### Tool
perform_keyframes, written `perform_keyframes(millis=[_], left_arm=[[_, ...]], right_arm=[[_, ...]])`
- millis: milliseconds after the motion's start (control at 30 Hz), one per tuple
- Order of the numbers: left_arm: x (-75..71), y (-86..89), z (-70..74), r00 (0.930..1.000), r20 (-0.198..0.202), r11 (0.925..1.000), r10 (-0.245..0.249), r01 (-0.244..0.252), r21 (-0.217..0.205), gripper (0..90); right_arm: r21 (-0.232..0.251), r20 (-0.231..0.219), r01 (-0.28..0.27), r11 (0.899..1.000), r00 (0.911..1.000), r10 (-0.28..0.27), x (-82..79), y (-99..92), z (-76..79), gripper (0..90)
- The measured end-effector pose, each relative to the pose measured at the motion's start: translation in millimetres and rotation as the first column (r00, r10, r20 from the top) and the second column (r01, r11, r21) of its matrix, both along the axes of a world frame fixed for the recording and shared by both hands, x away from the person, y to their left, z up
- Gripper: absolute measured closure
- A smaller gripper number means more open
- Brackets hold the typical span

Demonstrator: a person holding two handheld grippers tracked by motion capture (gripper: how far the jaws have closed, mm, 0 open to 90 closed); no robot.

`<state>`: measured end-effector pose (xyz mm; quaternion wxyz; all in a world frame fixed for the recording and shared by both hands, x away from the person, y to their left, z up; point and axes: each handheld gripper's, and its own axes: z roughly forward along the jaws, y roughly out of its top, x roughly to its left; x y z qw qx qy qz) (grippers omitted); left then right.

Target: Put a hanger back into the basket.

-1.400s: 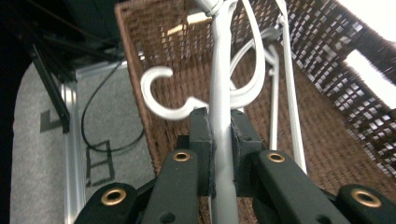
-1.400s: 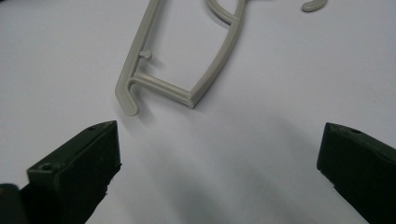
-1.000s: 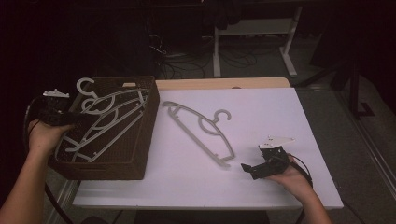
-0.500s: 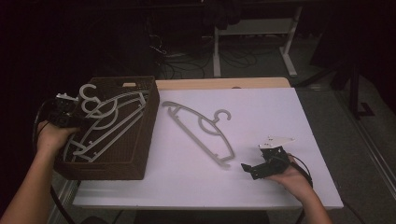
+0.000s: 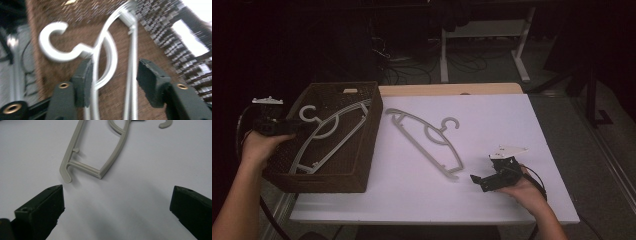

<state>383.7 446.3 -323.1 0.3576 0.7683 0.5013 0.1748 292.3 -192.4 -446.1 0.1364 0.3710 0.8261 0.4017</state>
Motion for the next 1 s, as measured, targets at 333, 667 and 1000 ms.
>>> perform_keyframes(millis=[333, 667, 1000], left_arm=[[-8.1, -55.7, 17.0, 0.9736, 0.083, 0.9702, -0.212, 0.220, -0.101, 33.3], [-18.7, -135.9, 22.6, 0.9184, 0.125, 0.9125, -0.375, 0.390, -0.124, 27.1], [-19.6, -218.3, 13.4, 0.8641, 0.117, 0.8577, -0.490, 0.501, -0.114, 50.8]], right_arm=[[0.005, 0.003, 0.002, 1.000, 1.0000, -0.002, -0.6, -1.7, 0.7, 0.0], [0.016, 0.007, -0.002, 1.000, 1.0000, 0.002, -0.2, -2.8, 2.1, 0.0], [0.022, 0.007, -0.004, 1.000, 1.0000, 0.003, -1.7, -2.8, 2.8, 0.0]])
